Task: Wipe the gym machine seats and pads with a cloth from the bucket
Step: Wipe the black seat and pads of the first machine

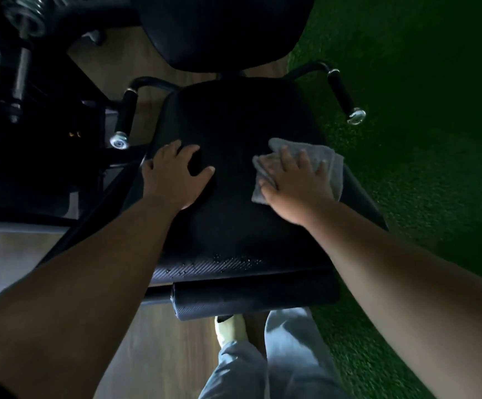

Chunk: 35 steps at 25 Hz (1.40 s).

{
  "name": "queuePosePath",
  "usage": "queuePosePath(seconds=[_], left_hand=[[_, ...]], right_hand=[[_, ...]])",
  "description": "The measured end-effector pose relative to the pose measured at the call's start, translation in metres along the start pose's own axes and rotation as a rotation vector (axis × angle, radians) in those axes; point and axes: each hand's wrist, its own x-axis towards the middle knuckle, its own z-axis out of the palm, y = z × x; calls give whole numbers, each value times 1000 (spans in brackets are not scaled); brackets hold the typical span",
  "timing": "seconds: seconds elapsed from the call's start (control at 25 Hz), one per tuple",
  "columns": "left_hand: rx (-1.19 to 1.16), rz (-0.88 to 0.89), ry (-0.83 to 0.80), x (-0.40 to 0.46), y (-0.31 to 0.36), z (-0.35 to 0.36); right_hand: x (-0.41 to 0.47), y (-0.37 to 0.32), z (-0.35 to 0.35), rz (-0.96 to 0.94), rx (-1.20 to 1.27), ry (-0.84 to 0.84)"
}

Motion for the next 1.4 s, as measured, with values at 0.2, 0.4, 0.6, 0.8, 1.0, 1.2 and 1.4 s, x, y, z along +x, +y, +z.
queuePosePath(seconds=[0.2, 0.4, 0.6, 0.8, 1.0, 1.2, 1.4], left_hand=[[3, -19, 44, -2, 2, 3], [-26, -35, 63, -1, 3, 5], [-17, -45, 71, 1, 1, 4], [-12, -43, 58, 1, 2, 5], [-27, -48, 62, 1, 2, 6], [-29, -51, 60, 2, 2, 5], [-32, -43, 67, 2, 3, 5]], right_hand=[[-32, 67, -2, -160, -61, 16], [75, 30, -25, 111, 43, -39], [37, 2, -7, -235, -3, -36], [51, 70, -19, -83, -4, -8], [75, -9, -21, -21, 49, -53], [8, 51, -13, -271, 3, -47], [84, 36, -22, 83, 59, 14]])
